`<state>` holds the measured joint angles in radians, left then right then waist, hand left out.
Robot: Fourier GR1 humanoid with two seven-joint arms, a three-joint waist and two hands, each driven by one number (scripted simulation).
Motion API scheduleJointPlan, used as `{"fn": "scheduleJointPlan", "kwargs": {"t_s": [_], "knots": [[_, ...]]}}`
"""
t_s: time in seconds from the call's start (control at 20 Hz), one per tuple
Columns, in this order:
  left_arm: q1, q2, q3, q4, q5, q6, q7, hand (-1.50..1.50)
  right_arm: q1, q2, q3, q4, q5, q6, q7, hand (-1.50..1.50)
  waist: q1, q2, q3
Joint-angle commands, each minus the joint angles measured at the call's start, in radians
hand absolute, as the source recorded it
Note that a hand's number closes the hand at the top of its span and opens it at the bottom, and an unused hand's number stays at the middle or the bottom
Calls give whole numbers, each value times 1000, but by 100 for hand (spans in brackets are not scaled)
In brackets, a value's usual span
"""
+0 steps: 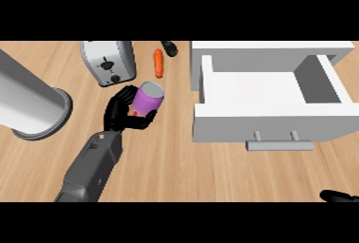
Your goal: Pick up the can, place it into the drawer and close the drawer
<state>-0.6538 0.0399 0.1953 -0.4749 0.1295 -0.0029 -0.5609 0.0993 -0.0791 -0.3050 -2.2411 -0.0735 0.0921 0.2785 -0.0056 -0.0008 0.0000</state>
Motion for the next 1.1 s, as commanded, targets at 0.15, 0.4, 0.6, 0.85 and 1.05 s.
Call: {"fn": "scheduleJointPlan", "kwargs": {"t_s": [0.15,0.4,0.6,0.85,1.05], "knots": [[-87,-30,-89,-218,-17,71,231,150,-53,-41,-38,14,-17,-8,38,-150,12,-4,1],[-137,-39,-183,-373,29,147,417,150,32,-4,-24,-14,-12,20,-6,-150,4,-5,1],[-192,-40,-260,-452,83,236,514,150,-18,-43,-72,21,-62,21,12,-150,-4,-2,0],[-273,-39,-240,-538,14,270,647,150,-3,-1,-30,24,-1,9,-33,-150,2,0,1],[-458,-40,-307,-476,47,366,771,150,-62,-35,-33,26,-9,-4,27,-150,-12,2,1]]}}
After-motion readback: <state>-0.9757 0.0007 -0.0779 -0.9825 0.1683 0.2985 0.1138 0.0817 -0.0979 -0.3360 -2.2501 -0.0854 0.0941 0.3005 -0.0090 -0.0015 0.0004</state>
